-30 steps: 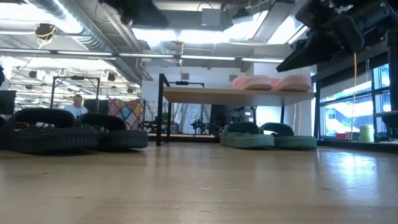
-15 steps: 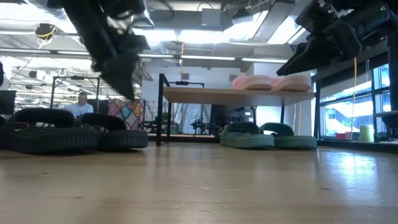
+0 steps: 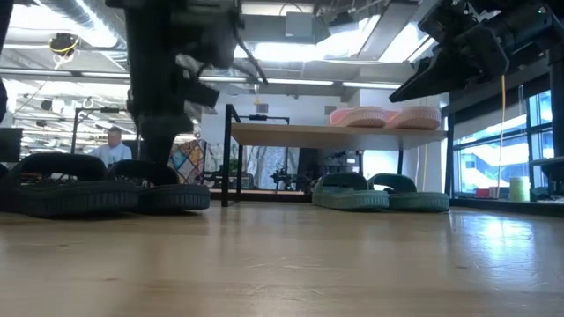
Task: Pick and place slides into the shelf
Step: Put the right black slipper under the shelf
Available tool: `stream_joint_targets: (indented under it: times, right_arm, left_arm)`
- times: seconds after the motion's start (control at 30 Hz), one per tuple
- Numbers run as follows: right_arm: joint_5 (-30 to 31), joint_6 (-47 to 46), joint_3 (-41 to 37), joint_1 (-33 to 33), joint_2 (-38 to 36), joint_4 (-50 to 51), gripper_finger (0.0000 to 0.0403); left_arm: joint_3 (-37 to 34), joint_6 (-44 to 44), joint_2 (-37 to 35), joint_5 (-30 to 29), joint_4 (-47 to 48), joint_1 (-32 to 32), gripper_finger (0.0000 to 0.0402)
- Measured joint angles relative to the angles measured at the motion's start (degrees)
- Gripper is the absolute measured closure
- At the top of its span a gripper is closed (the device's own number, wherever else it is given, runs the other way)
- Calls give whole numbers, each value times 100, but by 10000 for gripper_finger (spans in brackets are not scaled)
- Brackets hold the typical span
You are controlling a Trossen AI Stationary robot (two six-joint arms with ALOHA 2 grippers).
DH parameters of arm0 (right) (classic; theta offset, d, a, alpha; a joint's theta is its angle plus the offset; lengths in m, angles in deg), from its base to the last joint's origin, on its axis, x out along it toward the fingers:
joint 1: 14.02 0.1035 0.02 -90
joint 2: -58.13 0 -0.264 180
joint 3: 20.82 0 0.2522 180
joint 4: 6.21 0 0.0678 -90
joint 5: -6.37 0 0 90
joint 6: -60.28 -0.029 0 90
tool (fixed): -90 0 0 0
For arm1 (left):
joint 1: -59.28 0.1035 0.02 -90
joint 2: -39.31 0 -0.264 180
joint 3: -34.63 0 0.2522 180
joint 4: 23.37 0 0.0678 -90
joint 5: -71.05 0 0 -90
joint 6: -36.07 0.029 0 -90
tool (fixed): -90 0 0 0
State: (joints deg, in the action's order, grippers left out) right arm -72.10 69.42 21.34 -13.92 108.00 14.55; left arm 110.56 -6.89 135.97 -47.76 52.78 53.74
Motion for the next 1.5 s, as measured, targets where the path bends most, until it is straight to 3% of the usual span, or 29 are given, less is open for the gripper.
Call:
stream_joint_targets:
  times: [0.4, 0.77, 1.2, 1.33, 1.5]
  right_arm:
    - [0, 11, 0, 0, 0, 2, 219]
    - [124, 44, 0, 2, 0, 11, 219]
    - [201, 57, 0, 2, 0, 15, 219]
    - [202, 57, 0, 1, 0, 16, 219]
    - [203, 59, 0, 0, 0, 21, 219]
  left_arm:
    - [-4, -452, 606, 52, 924, 154, 236]
    - [-4, -462, 614, 173, 683, 203, 236]
    - [-33, -1075, 612, 246, 1406, 282, 239]
    - [-170, -1071, 612, 302, 1297, 291, 268]
    - [-280, -1049, 610, 298, 1307, 293, 342]
